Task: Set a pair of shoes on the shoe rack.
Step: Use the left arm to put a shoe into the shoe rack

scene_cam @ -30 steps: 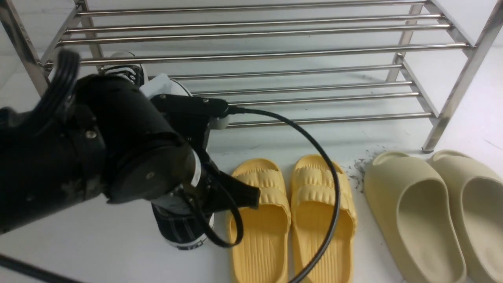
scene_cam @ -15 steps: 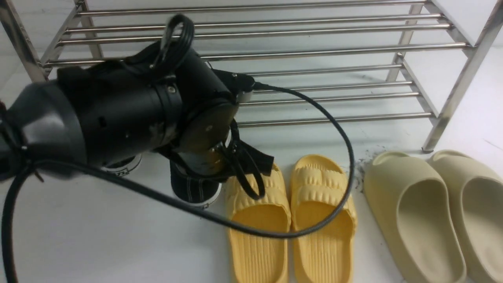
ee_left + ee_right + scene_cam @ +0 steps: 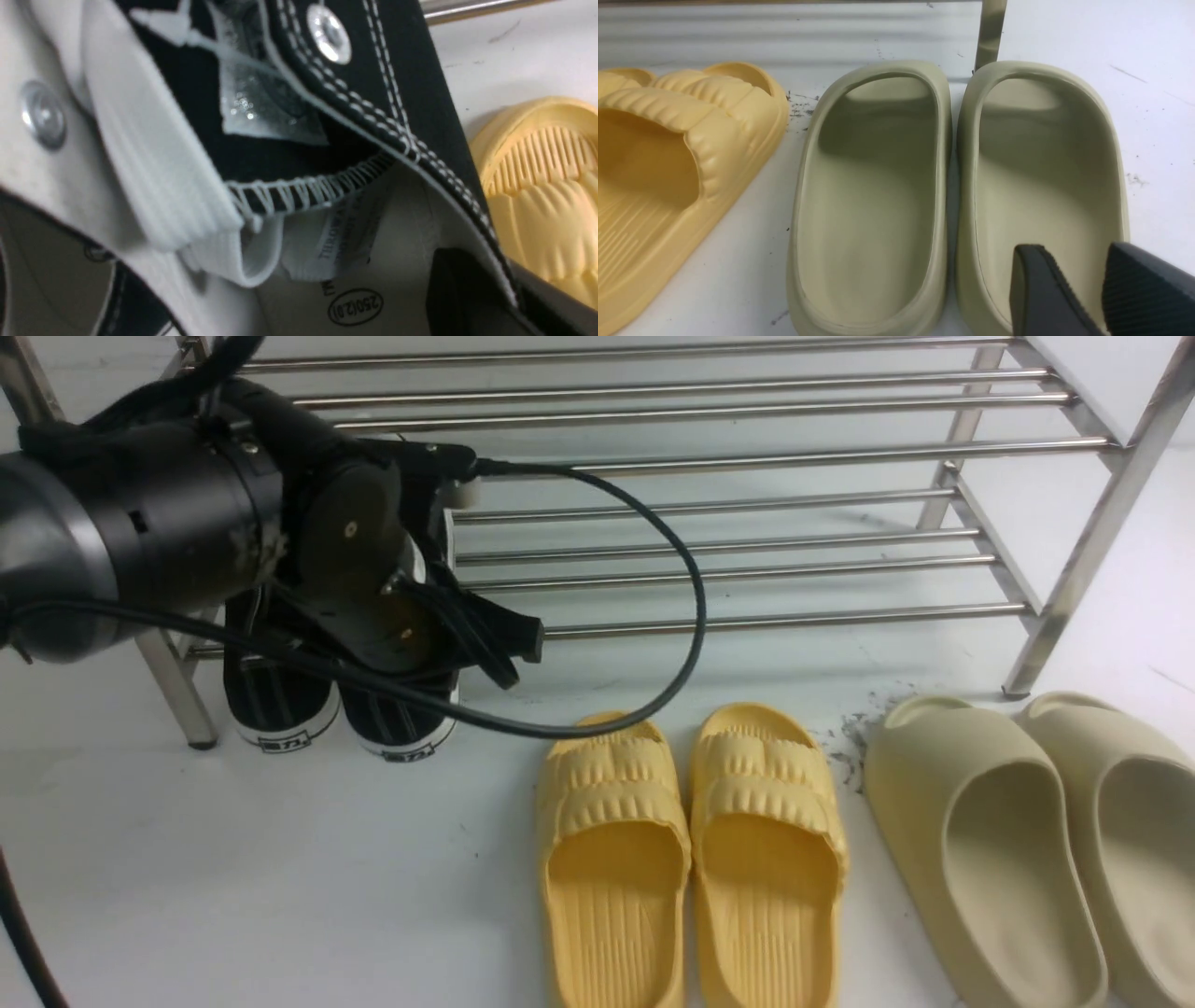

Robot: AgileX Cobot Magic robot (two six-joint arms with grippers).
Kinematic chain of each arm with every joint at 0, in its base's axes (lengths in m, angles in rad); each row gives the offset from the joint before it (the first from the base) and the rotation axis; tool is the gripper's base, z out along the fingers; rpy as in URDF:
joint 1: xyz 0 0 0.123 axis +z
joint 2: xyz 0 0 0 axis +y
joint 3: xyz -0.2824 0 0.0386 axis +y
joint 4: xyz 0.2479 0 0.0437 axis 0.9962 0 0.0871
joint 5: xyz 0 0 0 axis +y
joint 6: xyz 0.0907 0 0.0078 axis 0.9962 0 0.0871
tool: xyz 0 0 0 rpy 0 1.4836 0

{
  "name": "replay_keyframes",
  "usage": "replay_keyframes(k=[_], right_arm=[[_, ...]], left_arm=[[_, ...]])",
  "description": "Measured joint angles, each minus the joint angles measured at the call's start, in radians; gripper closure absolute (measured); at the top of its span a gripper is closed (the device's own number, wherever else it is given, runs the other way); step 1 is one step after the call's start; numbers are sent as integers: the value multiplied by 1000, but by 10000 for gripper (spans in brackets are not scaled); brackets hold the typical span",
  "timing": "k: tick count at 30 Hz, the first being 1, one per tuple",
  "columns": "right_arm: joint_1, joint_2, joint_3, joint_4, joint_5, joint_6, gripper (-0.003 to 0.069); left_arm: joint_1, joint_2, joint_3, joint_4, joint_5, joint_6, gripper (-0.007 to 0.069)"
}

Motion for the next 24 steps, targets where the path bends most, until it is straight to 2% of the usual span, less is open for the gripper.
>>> replay_keyframes(k=[5, 15, 24], right_arm=[[0, 0, 0, 0, 0, 0, 412], [0, 0, 0, 0, 0, 0, 412], [0, 0, 0, 0, 0, 0, 412]], left_arm=[[7, 54, 0, 6, -33, 59, 638], [7, 139, -109, 8, -14, 89, 638], [7, 212, -192, 65, 12, 99, 638]])
